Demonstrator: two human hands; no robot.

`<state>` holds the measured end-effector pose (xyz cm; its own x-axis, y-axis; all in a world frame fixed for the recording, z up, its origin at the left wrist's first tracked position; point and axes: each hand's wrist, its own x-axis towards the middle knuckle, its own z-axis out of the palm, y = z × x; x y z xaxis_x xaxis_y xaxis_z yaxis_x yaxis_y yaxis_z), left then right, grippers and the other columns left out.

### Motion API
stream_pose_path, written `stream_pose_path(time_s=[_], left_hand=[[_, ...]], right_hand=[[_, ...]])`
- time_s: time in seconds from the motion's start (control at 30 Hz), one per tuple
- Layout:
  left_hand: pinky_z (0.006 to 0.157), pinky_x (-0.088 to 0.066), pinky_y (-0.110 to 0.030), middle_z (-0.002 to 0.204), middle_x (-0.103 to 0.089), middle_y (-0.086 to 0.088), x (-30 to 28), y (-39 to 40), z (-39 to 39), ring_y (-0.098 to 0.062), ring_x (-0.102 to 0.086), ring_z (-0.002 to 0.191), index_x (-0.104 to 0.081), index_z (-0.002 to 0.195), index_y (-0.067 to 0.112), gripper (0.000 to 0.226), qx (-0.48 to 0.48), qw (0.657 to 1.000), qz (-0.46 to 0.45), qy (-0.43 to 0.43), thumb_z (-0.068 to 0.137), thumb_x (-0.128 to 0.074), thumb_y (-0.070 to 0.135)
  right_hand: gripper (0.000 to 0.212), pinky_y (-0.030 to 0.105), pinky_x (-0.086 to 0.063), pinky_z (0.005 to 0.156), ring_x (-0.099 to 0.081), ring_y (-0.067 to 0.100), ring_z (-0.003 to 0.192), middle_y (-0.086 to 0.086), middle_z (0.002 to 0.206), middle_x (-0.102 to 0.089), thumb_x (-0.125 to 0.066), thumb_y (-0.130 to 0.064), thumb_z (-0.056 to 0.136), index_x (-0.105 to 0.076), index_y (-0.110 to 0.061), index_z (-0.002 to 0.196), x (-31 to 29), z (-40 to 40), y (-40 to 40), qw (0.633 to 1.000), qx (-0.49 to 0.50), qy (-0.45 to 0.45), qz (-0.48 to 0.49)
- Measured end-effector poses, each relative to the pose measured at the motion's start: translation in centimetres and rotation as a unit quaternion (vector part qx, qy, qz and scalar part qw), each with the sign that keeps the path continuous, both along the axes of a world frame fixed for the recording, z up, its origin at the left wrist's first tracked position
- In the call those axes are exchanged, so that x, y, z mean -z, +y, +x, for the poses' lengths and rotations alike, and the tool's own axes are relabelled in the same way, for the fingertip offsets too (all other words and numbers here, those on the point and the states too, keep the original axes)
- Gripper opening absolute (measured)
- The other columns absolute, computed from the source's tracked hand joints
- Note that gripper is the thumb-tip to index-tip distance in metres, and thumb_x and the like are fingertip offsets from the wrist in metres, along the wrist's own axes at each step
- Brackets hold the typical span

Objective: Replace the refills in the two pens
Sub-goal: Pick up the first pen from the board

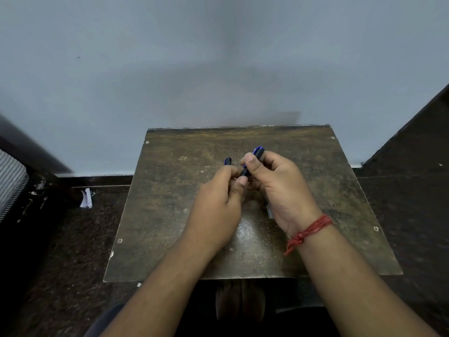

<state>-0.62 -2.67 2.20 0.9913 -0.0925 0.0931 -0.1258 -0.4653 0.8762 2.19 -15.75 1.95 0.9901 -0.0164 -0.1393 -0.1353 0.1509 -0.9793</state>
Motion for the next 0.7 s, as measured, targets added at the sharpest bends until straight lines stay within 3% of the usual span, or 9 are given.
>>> stream_pose_path(time_s=[0.2,0.43,0.6,0.7], left_hand=[[0.050,-0.033,-0.015,0.064,-0.052,0.011,0.0,-0.1,-0.1,0.001,-0.047,0.056,-0.054,0.089,0.023,0.015,0.014,1.000,-0.007,0.015,0.103,-0.050,0.025],[0.054,-0.034,-0.034,0.062,-0.047,0.008,0.3,-0.3,0.5,-0.009,-0.037,0.052,-0.052,0.083,0.027,0.022,0.029,0.996,-0.057,0.061,0.103,-0.046,0.032],[0.052,-0.032,-0.034,0.060,-0.046,0.008,0.1,-0.1,0.9,-0.009,-0.037,0.049,-0.054,0.086,0.026,0.021,0.039,0.994,-0.066,0.075,0.103,-0.045,0.035],[0.049,-0.033,-0.029,0.059,-0.046,0.012,0.6,0.6,0.0,-0.006,-0.038,0.048,-0.057,0.089,0.023,0.022,0.079,0.989,-0.070,0.107,0.103,-0.045,0.034]], right_hand=[[0.015,0.035,-0.048,0.071,-0.059,0.021,0.078,0.000,0.074,-0.068,-0.069,-0.022,0.092,-0.072,-0.018,0.079,0.1,0.1,-0.2,0.999,0.016,0.010,0.041],[0.020,0.028,-0.049,0.068,-0.057,0.011,0.066,-0.006,0.064,-0.062,-0.059,-0.012,0.097,-0.067,-0.010,0.079,-0.4,0.1,-0.2,0.994,0.033,0.008,0.100],[0.021,0.026,-0.050,0.066,-0.056,0.009,0.064,-0.006,0.064,-0.060,-0.056,-0.010,0.099,-0.064,-0.009,0.080,-0.3,0.0,0.6,0.992,0.041,0.003,0.115],[0.022,0.022,-0.048,0.056,-0.053,0.010,0.059,-0.002,0.068,-0.058,-0.053,-0.012,0.100,-0.060,-0.011,0.080,-1.4,1.9,-2.1,0.956,0.172,0.017,0.235]])
